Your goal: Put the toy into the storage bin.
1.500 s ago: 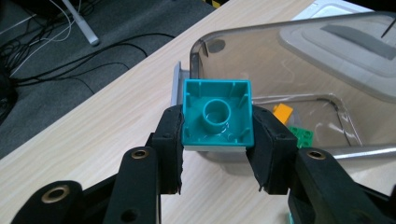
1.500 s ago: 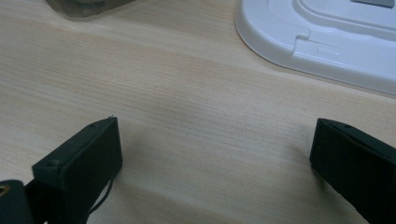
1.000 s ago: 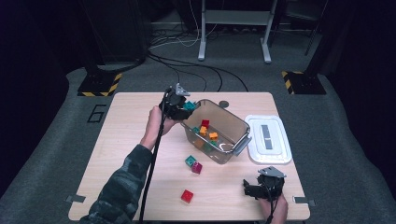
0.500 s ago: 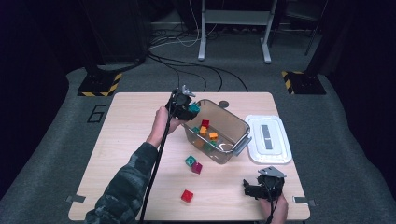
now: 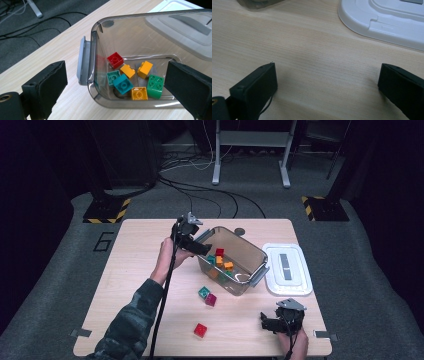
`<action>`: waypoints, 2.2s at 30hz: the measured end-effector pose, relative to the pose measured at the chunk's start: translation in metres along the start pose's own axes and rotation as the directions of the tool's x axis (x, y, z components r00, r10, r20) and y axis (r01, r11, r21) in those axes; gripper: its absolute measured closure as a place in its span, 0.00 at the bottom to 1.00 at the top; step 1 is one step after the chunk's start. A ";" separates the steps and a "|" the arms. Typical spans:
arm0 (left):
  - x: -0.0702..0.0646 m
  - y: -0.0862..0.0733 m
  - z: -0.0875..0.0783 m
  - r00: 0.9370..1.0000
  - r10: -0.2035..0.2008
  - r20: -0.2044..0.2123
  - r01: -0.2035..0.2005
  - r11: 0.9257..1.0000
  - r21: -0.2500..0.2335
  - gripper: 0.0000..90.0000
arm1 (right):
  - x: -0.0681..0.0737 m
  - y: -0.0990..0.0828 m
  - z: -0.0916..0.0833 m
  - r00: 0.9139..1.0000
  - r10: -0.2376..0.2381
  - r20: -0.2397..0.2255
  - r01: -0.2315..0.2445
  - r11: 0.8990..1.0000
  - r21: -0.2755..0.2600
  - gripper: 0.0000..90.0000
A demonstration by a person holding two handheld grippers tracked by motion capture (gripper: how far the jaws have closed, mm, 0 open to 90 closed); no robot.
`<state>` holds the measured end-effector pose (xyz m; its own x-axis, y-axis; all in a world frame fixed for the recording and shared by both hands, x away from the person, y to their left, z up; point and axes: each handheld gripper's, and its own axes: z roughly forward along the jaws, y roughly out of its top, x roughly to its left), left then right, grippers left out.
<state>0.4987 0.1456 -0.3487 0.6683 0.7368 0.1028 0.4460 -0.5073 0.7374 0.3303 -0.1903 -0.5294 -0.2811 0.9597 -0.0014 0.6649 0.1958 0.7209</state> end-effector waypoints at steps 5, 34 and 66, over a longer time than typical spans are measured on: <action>-0.005 -0.014 -0.015 1.000 0.009 -0.013 -0.009 1.000 -0.022 0.03 | 0.000 0.000 0.000 1.000 -0.001 0.000 0.001 1.000 0.000 0.01; -0.027 -0.132 0.028 0.992 -0.113 0.048 0.107 0.988 0.111 0.01 | 0.000 0.000 0.000 1.000 0.000 0.001 0.000 1.000 0.000 0.01; -0.039 -0.146 0.055 0.988 -0.140 0.070 0.129 0.980 0.149 0.50 | 0.000 0.000 0.000 1.000 0.000 0.001 0.000 1.000 0.000 0.01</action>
<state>0.4402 0.1665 -0.4975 0.6388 0.7679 -0.0484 0.6120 -0.4690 0.6368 0.3303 -0.1903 -0.5294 -0.2807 0.9598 -0.0021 0.6646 0.1960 0.7210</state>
